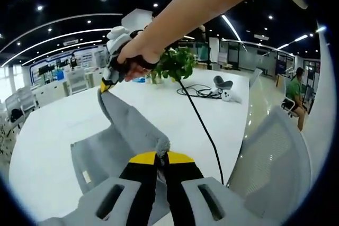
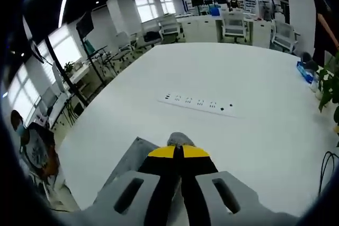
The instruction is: Fold the towel on the table until its edges align and the towel forms a compact rectangular stack.
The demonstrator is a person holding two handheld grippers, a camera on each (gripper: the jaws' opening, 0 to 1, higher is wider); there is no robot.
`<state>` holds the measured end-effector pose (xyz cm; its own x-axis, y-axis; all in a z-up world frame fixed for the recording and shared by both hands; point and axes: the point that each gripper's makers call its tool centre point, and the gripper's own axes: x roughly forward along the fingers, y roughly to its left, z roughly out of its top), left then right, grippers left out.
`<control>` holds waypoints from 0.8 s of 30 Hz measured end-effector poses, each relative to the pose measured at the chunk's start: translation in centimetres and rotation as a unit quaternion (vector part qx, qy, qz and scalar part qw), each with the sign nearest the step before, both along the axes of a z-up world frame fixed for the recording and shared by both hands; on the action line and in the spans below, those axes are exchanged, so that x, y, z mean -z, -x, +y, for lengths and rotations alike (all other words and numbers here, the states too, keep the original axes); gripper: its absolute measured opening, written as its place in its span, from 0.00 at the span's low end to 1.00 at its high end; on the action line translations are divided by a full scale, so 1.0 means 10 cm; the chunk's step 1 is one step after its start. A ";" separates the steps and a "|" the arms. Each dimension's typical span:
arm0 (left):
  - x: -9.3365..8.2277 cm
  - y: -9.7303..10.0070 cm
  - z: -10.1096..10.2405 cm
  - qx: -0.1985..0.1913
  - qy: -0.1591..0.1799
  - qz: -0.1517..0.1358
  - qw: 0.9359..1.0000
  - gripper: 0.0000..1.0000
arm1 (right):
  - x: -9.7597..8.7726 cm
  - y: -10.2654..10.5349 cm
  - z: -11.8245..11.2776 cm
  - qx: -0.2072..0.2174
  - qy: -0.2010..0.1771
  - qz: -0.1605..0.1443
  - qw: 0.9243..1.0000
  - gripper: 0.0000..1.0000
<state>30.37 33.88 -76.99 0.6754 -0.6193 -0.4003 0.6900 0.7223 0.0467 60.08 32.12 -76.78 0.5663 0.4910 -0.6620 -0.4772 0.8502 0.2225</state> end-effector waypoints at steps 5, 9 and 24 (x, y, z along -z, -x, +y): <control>0.02 0.02 0.10 -0.009 0.000 0.005 1.000 0.05 | 0.01 0.00 0.10 -0.003 -0.001 0.000 1.000 0.00; 0.00 0.04 0.16 -0.016 0.005 0.004 1.000 0.05 | 0.01 0.03 0.22 -0.007 -0.004 -0.001 1.000 0.00; 0.02 0.05 0.37 -0.042 0.012 0.013 0.999 0.05 | 0.04 0.06 0.50 -0.024 0.001 -0.002 1.000 0.00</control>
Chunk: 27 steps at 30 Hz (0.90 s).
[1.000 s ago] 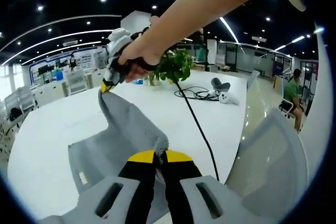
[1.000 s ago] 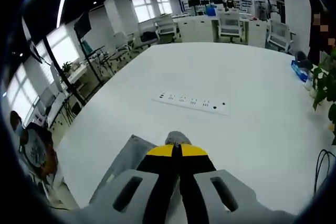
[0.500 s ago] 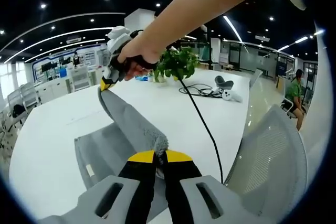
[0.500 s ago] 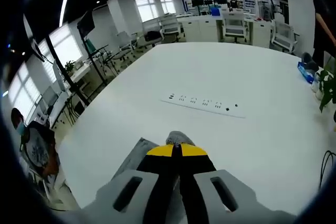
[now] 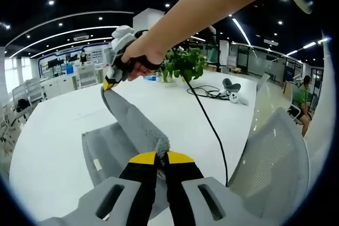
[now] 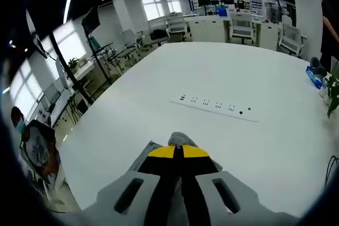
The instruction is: Fold the towel on the table until its edges align and the towel forms a compact rectangular stack.
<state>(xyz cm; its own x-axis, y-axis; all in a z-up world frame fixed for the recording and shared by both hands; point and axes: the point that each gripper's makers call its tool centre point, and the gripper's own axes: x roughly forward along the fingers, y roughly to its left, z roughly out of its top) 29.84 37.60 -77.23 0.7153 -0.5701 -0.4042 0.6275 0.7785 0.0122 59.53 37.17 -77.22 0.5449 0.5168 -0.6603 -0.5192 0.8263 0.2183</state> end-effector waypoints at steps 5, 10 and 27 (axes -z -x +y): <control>0.04 0.03 0.04 0.000 -0.004 0.009 1.000 0.05 | 0.05 0.07 0.09 -0.006 0.001 0.001 1.000 0.00; 0.08 0.04 0.08 -0.002 -0.008 0.016 1.000 0.05 | 0.07 0.08 0.18 -0.011 0.000 0.003 1.000 0.00; 0.20 0.05 0.30 -0.021 -0.023 0.030 0.999 0.05 | 0.17 0.05 0.40 -0.024 0.004 0.004 1.000 0.00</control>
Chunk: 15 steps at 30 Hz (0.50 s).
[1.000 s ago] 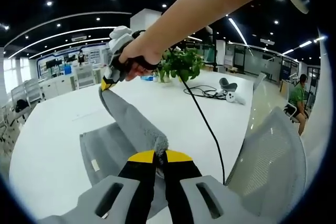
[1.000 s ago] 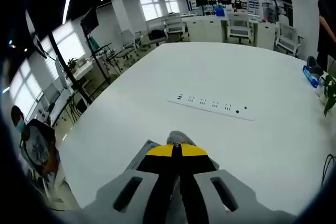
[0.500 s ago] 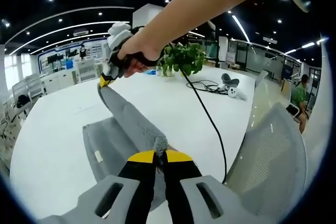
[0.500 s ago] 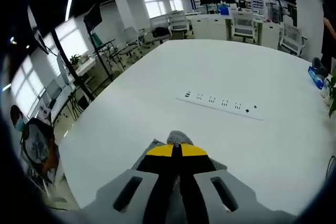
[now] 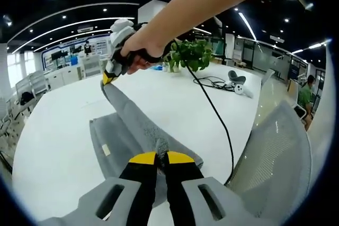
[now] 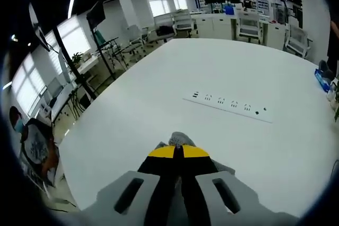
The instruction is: Fold the towel on the table until its edges align and the towel forms a compact rectangular stack.
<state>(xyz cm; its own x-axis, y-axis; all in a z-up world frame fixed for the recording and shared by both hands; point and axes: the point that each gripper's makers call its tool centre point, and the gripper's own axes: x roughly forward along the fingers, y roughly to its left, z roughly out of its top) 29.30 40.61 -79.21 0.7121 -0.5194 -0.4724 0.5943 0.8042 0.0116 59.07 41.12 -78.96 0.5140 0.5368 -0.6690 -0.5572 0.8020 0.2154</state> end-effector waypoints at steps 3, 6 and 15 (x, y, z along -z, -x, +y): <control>0.03 0.02 0.03 -0.002 -0.001 0.006 1.000 0.05 | 0.05 -0.01 0.04 -0.003 0.000 0.001 1.000 0.00; 0.07 0.04 0.06 -0.004 -0.003 0.011 1.000 0.05 | 0.08 0.02 0.08 -0.004 0.001 0.002 1.000 0.00; 0.15 0.08 0.16 -0.015 -0.001 0.021 1.000 0.05 | 0.14 0.04 0.15 -0.003 0.003 0.001 1.000 0.00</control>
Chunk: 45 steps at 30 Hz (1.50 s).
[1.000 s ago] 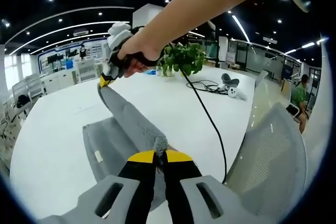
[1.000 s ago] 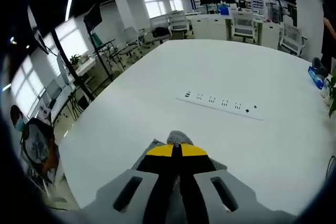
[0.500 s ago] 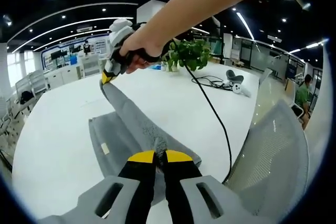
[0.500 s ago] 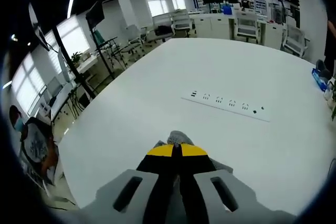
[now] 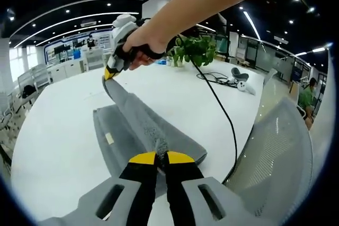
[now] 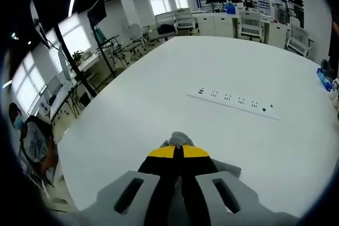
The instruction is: Fold the towel on the table until its edges align and the towel forms a compact rectangular stack.
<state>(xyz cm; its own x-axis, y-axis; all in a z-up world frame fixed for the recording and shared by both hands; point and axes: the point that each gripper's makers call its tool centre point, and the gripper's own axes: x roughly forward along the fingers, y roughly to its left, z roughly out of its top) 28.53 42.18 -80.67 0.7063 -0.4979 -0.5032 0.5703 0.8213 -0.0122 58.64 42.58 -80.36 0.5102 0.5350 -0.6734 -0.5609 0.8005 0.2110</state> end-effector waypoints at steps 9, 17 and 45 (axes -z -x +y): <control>0.07 -0.01 0.10 -0.007 -0.004 0.007 1.000 0.05 | 0.05 0.00 0.04 0.001 0.007 -0.009 1.000 0.00; 0.17 0.02 0.15 -0.005 -0.009 0.024 1.000 0.05 | 0.15 -0.02 0.08 0.001 0.011 -0.010 1.000 0.00; 0.44 0.08 0.32 -0.010 -0.004 0.059 0.998 0.05 | 0.30 0.08 0.25 -0.015 0.025 -0.026 0.999 0.00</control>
<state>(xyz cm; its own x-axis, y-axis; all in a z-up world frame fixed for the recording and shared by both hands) 27.70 45.35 -85.05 0.6522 -0.4796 -0.5870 0.5483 0.8332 -0.0717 57.87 45.05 -83.34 0.5305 0.5161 -0.6724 -0.5933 0.7927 0.1403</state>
